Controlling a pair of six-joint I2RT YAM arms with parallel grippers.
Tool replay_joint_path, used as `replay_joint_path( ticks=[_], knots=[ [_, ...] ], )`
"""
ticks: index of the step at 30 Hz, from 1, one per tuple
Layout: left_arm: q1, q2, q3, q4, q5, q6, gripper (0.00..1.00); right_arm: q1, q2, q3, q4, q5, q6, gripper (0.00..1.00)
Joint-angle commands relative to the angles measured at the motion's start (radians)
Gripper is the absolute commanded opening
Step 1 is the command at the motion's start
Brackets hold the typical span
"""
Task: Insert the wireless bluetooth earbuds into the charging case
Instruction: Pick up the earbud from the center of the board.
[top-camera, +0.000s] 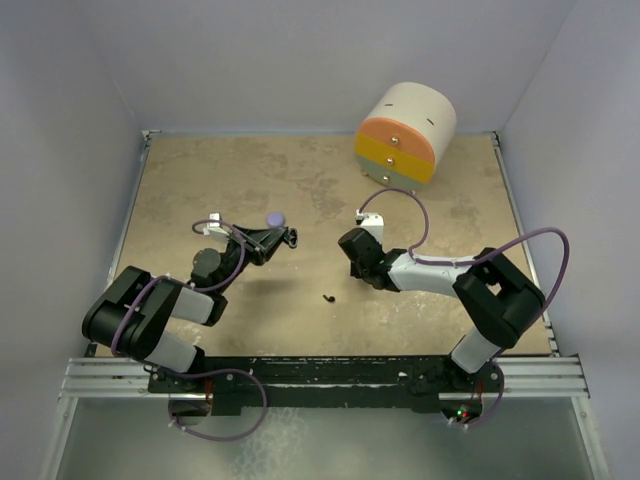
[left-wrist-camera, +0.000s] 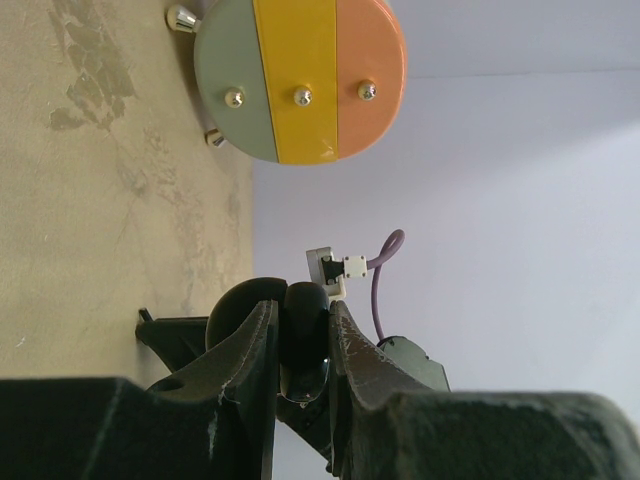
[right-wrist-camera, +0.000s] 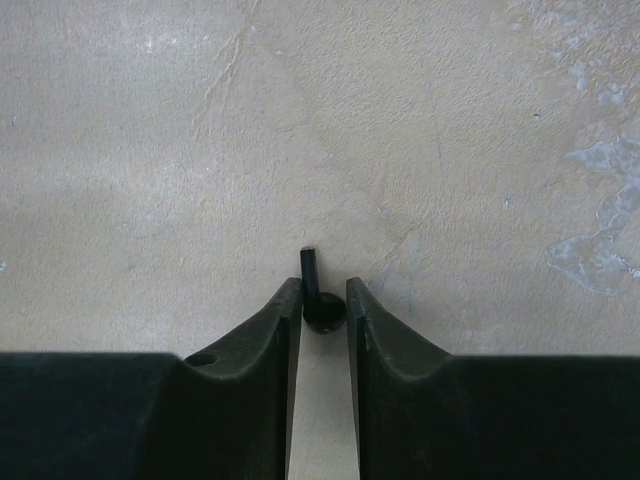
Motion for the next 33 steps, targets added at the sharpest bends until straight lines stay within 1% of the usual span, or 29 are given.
replay_joint_path(
  ticks=[1,8,11,14,19,22,26,27,28,30,33],
  knots=[
    [0.004,-0.024,-0.007,0.056,0.006,0.009,0.0,-0.003,0.018,-0.002,-0.031,0.003,0.022,0.25],
    [0.004,-0.024,-0.009,0.056,0.006,0.009,0.0,-0.003,0.018,-0.002,-0.032,0.002,0.023,0.23],
    [0.006,-0.025,-0.009,0.056,0.005,0.009,0.0,-0.003,0.018,-0.002,-0.033,0.002,0.022,0.2],
    [0.004,-0.024,-0.009,0.056,0.005,0.011,0.0,-0.003,0.017,0.0,-0.035,0.002,0.024,0.14],
    [0.005,-0.024,-0.008,0.056,0.005,0.01,0.0,-0.003,0.016,0.0,-0.034,0.002,0.024,0.14],
    [0.005,-0.024,-0.009,0.056,0.005,0.011,0.0,-0.002,0.015,0.001,-0.036,0.004,0.022,0.1],
    [0.005,-0.022,-0.009,0.056,0.005,0.012,0.0,-0.003,0.006,0.009,-0.046,0.006,0.023,0.07],
    [0.005,-0.02,-0.008,0.056,0.005,0.012,0.0,-0.003,0.004,0.011,-0.048,0.0,0.023,0.08],
    [0.005,-0.02,-0.009,0.057,0.005,0.012,0.0,-0.003,0.005,0.012,-0.048,-0.003,0.021,0.11],
    [0.004,-0.018,-0.01,0.057,0.005,0.012,0.0,-0.003,0.01,0.014,-0.053,0.001,0.021,0.22],
    [0.005,-0.017,-0.01,0.059,0.005,0.012,0.0,-0.002,0.018,0.013,-0.056,-0.001,0.03,0.35]
  ],
)
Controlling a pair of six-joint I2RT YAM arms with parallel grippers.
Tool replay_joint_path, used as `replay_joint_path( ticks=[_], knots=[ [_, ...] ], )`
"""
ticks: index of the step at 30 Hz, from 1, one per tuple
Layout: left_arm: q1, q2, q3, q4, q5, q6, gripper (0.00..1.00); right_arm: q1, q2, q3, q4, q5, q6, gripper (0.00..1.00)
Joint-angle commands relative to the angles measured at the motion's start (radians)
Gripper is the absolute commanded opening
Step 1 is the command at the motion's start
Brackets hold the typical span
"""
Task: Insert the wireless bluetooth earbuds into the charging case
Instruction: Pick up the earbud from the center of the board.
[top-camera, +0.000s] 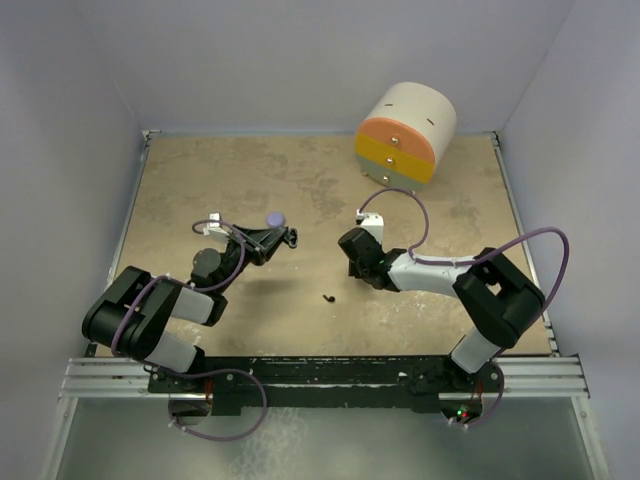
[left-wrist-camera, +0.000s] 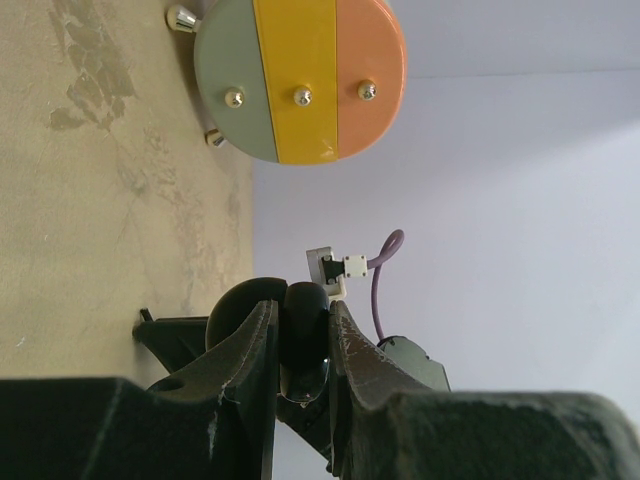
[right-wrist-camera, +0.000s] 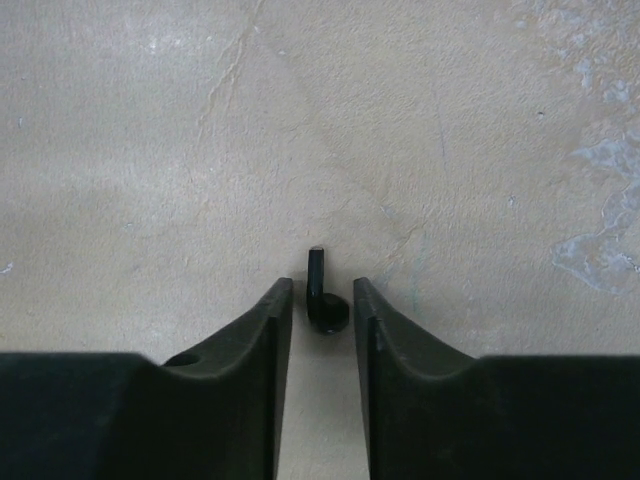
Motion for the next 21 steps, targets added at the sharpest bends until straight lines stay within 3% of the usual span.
replay_joint_path(
  ticks=[1,21],
  knots=[
    [0.005,-0.016,-0.011,0.059,0.004,0.012,0.0,-0.003,0.02,0.01,-0.057,-0.002,0.024,0.38],
    [0.005,0.004,-0.023,0.113,0.015,-0.012,0.0,0.01,0.023,-0.01,-0.083,0.003,0.098,0.36]
  ],
)
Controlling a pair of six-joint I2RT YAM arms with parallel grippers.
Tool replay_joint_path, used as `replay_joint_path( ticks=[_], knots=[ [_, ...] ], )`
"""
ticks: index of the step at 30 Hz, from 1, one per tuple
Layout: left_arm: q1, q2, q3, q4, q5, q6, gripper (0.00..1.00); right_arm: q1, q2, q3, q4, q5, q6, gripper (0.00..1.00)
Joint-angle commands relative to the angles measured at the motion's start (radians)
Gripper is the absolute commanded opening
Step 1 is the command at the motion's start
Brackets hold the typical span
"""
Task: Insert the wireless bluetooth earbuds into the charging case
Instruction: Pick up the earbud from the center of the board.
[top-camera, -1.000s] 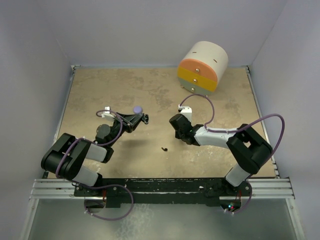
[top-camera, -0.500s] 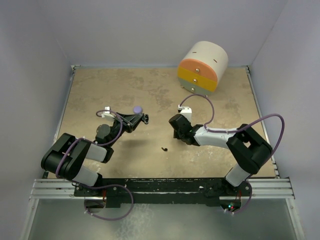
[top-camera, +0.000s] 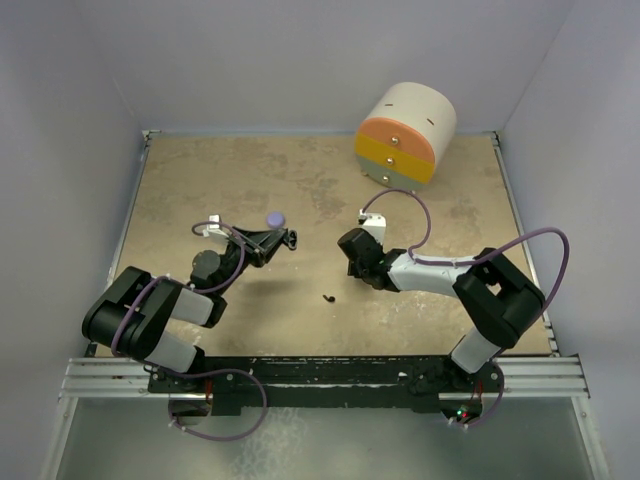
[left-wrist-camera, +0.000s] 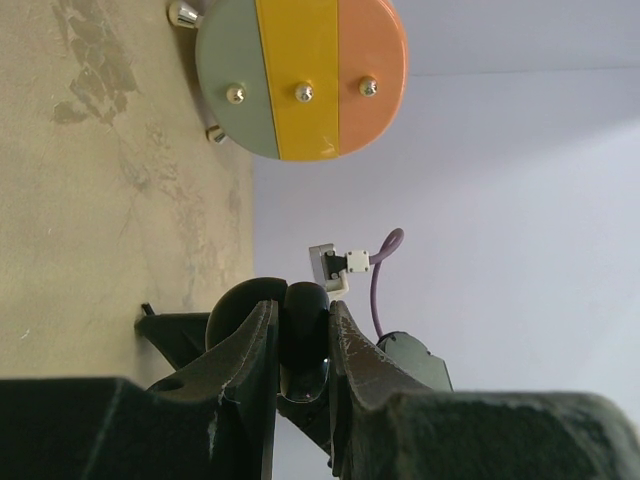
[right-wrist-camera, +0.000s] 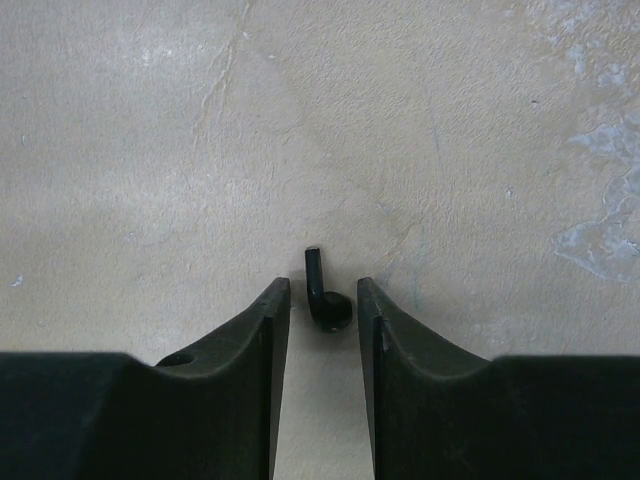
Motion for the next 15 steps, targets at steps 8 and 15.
replay_joint_path(
  ticks=[8,15],
  knots=[
    [0.005,0.02,-0.012,0.127,0.013,-0.019,0.0,0.023,0.027,-0.016,-0.083,-0.008,0.063,0.33],
    [0.005,0.023,-0.015,0.138,0.013,-0.023,0.0,0.043,0.035,-0.016,-0.1,0.0,0.087,0.32]
  ],
)
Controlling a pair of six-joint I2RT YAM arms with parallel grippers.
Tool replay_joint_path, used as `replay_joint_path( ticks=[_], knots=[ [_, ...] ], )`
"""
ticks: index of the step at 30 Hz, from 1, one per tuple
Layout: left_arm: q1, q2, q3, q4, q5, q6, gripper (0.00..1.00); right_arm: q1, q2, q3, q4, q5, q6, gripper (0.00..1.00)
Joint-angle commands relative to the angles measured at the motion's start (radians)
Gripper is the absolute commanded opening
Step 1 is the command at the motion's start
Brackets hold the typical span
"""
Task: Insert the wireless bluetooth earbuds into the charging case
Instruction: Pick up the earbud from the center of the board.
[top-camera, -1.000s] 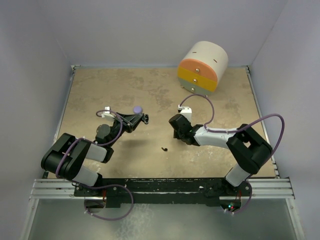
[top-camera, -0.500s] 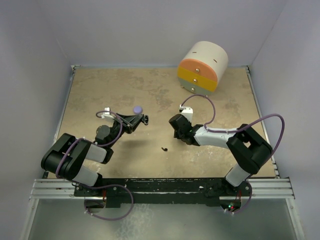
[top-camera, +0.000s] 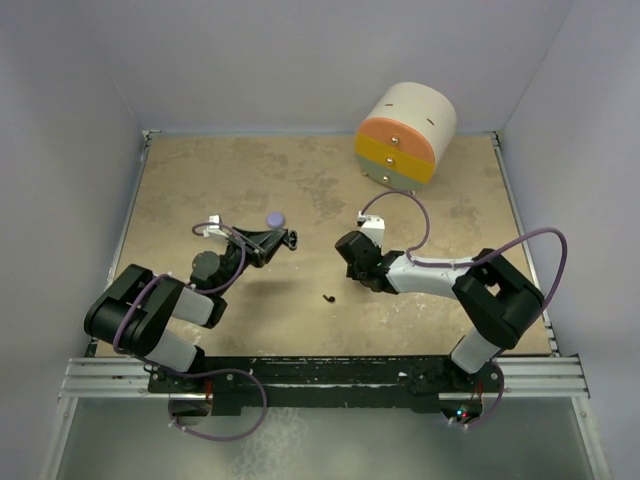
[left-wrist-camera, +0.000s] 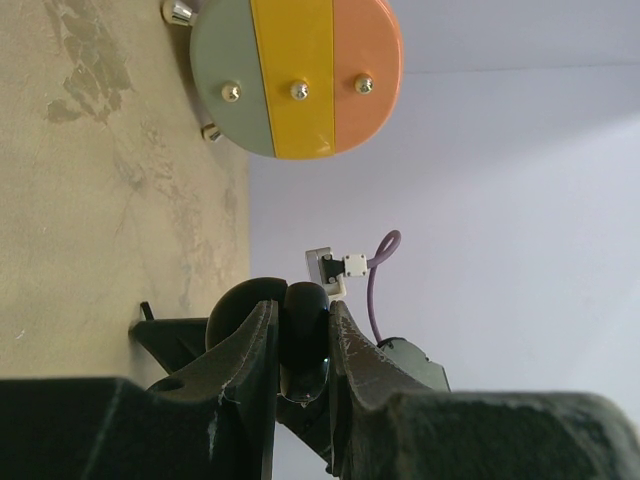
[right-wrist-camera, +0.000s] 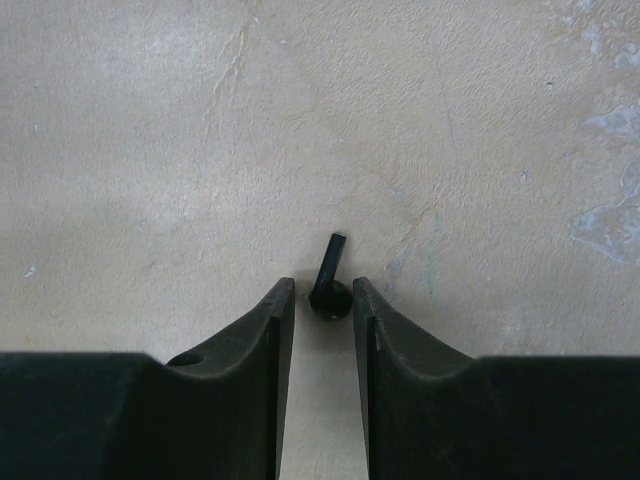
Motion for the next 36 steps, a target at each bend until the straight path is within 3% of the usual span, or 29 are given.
replay_joint_path(
  ticks=[1,18,31,36],
  knots=[
    [0.006,0.005,-0.011,0.101,0.01,-0.013,0.0,0.02,0.032,-0.016,-0.095,-0.012,0.053,0.32],
    [0.005,0.018,-0.019,0.139,0.019,-0.031,0.0,0.02,0.047,-0.011,-0.161,0.019,0.169,0.32],
    [0.004,0.144,-0.031,0.325,0.06,-0.113,0.0,0.02,0.114,0.019,-0.211,0.033,0.246,0.31],
    [0.004,0.138,-0.035,0.324,0.074,-0.113,0.0,0.023,0.13,0.033,-0.226,0.038,0.276,0.3]
  ],
)
